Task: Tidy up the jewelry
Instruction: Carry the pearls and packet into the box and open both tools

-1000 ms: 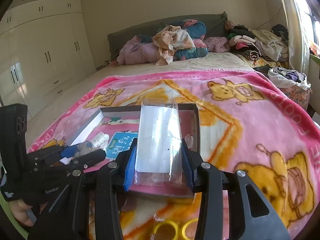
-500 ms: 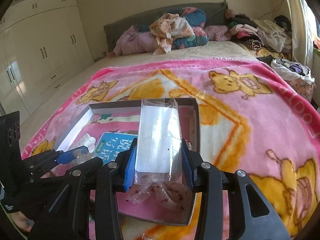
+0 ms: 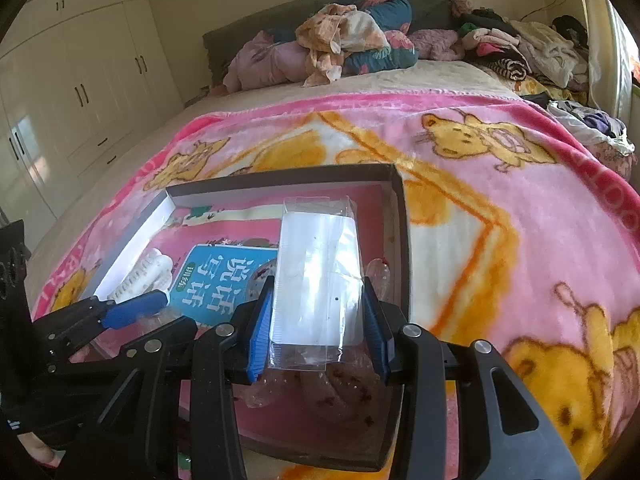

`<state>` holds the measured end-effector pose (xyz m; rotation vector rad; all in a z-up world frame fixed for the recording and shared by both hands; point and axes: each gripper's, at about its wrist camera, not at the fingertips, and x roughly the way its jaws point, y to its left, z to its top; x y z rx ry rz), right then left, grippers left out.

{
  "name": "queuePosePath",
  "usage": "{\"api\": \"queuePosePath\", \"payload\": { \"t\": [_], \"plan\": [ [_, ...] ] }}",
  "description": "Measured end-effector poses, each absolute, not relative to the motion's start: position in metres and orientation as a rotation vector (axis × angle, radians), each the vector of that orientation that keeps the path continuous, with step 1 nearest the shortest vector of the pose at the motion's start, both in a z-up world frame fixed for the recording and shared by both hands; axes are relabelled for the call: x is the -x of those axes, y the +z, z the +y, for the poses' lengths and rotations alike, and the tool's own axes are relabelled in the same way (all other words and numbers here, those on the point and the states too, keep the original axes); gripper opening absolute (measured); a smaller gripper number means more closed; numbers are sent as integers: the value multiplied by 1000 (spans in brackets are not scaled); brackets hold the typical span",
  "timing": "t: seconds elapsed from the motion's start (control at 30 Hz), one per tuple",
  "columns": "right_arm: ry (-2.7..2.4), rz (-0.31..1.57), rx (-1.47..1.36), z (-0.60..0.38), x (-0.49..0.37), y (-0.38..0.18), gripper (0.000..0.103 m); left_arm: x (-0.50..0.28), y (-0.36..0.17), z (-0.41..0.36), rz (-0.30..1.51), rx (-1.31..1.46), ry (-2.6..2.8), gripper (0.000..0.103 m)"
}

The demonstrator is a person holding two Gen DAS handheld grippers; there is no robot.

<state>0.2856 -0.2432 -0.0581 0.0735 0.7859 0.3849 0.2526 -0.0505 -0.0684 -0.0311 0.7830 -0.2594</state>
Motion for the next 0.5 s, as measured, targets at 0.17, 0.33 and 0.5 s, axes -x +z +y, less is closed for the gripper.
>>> {"api": "queuePosePath", "payload": {
  "t": [0.17, 0.33, 0.5],
  "plan": [
    [377, 788, -81, -244, -286, -60, 40, -252, -68, -50, 776, 31, -253, 40],
    [383, 774, -94, -247, -283, -58, 42, -248, -68, -49, 779, 37, -250, 42],
    [384, 746, -89, -250, -276, -54, 47, -245, -68, -48, 776, 42, -246, 46]
  ]
}}
